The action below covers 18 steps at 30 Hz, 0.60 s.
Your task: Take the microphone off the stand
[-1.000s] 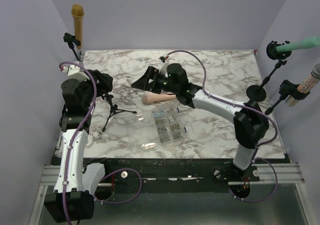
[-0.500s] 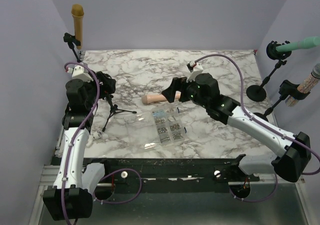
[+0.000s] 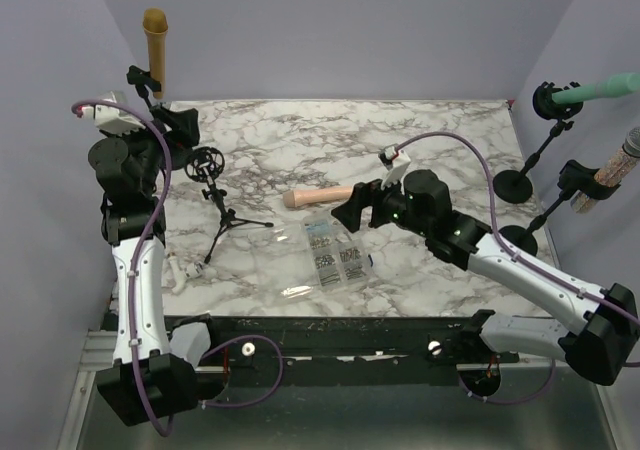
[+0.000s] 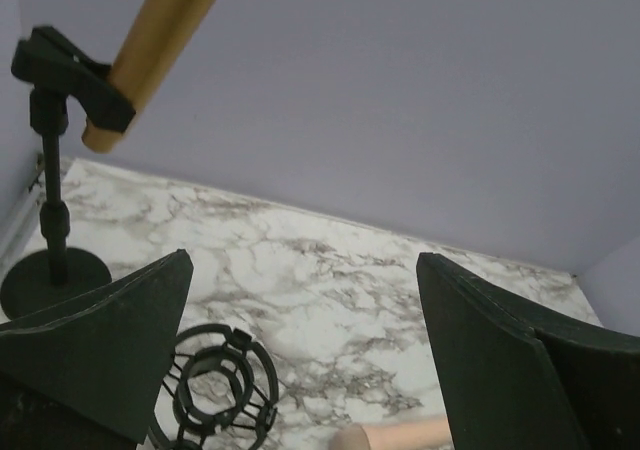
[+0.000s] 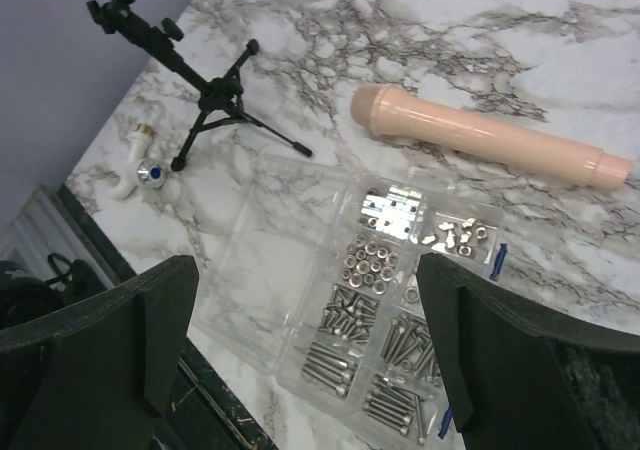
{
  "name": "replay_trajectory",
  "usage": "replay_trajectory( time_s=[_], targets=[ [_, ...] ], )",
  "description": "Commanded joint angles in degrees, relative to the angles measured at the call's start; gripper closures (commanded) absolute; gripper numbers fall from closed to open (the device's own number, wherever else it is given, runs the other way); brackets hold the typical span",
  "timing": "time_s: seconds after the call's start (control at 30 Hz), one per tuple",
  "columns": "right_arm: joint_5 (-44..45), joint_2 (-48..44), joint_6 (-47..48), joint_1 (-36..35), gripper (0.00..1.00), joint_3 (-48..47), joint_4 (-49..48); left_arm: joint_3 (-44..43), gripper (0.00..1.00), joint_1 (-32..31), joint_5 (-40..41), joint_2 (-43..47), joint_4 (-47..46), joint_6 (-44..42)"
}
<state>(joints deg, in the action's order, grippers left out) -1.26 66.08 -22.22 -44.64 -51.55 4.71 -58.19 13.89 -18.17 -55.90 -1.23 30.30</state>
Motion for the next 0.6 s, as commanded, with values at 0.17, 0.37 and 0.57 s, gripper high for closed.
replay_trajectory(
  time_s=[0.17, 0.37, 0.57],
  targets=[
    [-5.2, -7.1, -1.0, -0.2, 0.00, 5.3, -7.9, 6.6, 0.01, 0.6, 7.4, -10.5, -48.9, -21.9],
    [-3.6, -11.9, 1.2, -0.2, 0.00, 6.7, -7.3, -1.1, 0.01, 1.2, 5.8, -21.6, -53.2, -25.4],
    [-2.4, -15.2, 2.9, -0.2, 0.00, 8.0, -8.2, -8.9, 0.02, 1.2, 5.6, -31.0, -53.2, -25.3]
  ],
)
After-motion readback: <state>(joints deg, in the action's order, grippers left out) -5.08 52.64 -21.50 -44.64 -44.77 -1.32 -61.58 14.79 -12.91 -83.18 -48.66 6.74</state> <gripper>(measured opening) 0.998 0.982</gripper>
